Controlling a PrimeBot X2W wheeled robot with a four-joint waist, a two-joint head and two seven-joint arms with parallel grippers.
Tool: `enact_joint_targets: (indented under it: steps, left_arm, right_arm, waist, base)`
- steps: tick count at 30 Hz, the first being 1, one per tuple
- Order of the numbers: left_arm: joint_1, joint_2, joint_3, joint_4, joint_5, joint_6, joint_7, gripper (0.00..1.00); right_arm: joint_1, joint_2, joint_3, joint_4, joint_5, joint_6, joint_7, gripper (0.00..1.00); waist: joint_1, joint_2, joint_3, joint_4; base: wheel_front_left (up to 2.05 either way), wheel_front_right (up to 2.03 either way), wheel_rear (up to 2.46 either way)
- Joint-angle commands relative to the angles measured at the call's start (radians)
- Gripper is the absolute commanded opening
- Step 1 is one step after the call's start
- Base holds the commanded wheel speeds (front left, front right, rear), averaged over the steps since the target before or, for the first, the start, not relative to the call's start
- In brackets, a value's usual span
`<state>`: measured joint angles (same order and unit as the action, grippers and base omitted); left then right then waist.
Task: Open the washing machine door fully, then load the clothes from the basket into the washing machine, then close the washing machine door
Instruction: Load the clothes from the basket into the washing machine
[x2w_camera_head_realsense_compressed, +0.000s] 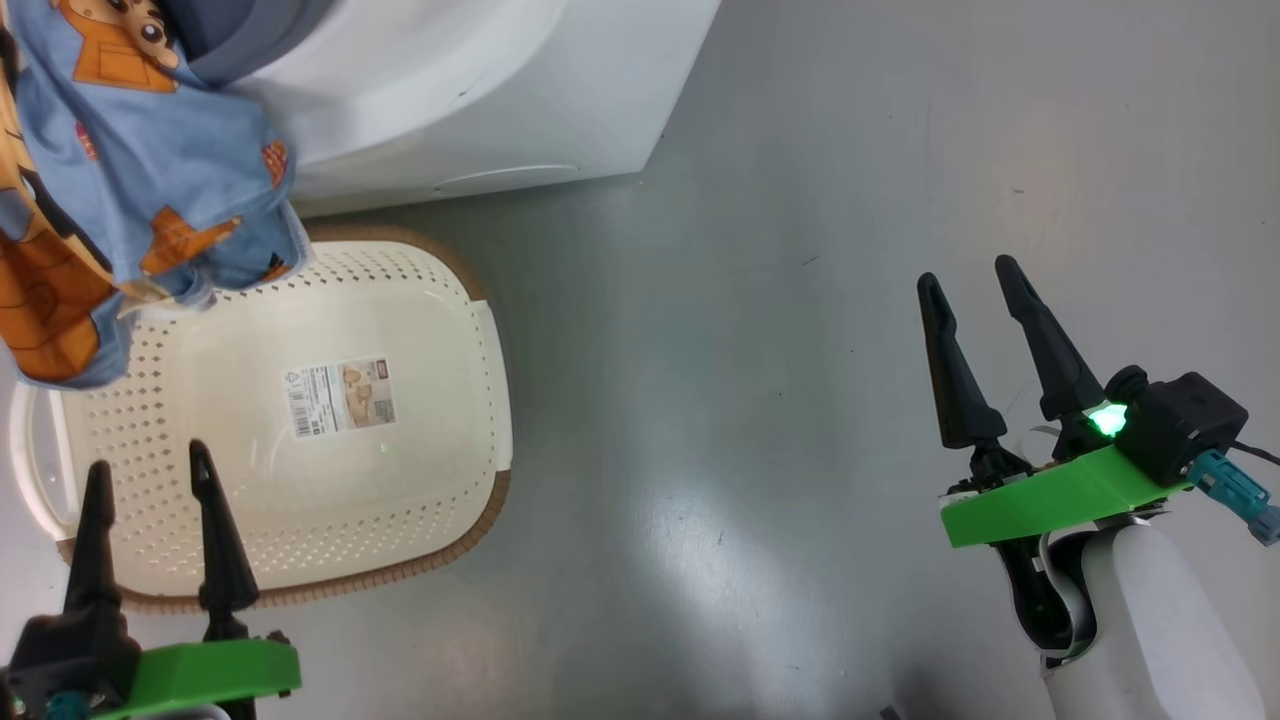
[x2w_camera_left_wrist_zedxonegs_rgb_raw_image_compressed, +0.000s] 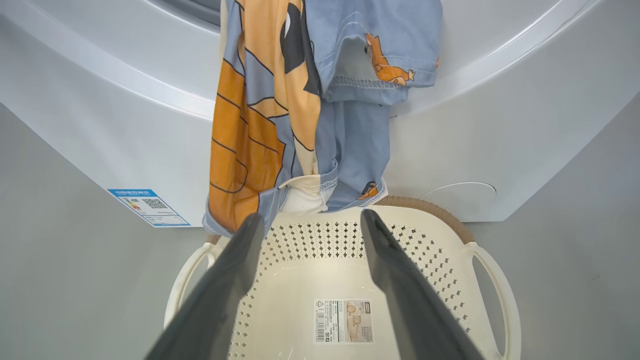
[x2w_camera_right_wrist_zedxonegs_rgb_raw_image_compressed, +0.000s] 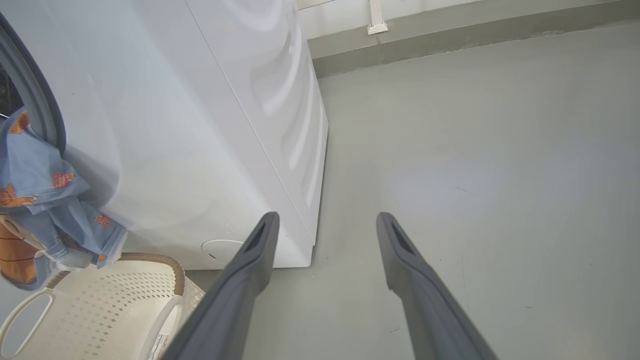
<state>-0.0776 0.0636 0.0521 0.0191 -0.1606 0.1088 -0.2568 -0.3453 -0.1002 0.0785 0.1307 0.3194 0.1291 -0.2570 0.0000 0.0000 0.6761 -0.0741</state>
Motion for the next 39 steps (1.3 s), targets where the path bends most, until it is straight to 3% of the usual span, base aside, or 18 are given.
enact_joint_targets:
  steps: [1, 13, 27, 39]
  left_arm:
    - [0.038, 0.007, 0.037, -0.014, 0.010, -0.002, -0.005, 1.00]
    - [-0.063, -0.005, 0.045, 0.010, -0.008, -0.034, -0.005, 1.00]
    - [-0.258, 0.004, 0.095, 0.182, -0.033, -0.098, -0.005, 1.00]
    - [-0.432, 0.008, 0.150, 0.343, -0.060, -0.173, -0.005, 1.00]
  right_arm:
    - [0.034, 0.000, 0.019, -0.016, 0.004, 0.002, -0.005, 1.00]
    - [0.028, 0.004, 0.032, -0.011, 0.006, 0.002, -0.005, 1.00]
    - [0.024, 0.003, 0.035, -0.014, 0.010, 0.002, -0.005, 1.00]
    - [0.015, -0.001, 0.021, -0.034, 0.008, 0.002, -0.005, 1.00]
  waist:
    - [0.0000, 0.0000, -0.001, 0.000]
    - [0.0000, 0.0000, -0.004, -0.009]
    - [0.0000, 0.0000, 0.020, -0.033]
    - [0.0000, 0.0000, 0.118, -0.034]
  base:
    - [0.00, 0.00, 0.00]
    - [0.00, 0.00, 0.00]
    - [0.00, 0.00, 0.00]
    - [0.00, 0.00, 0.00]
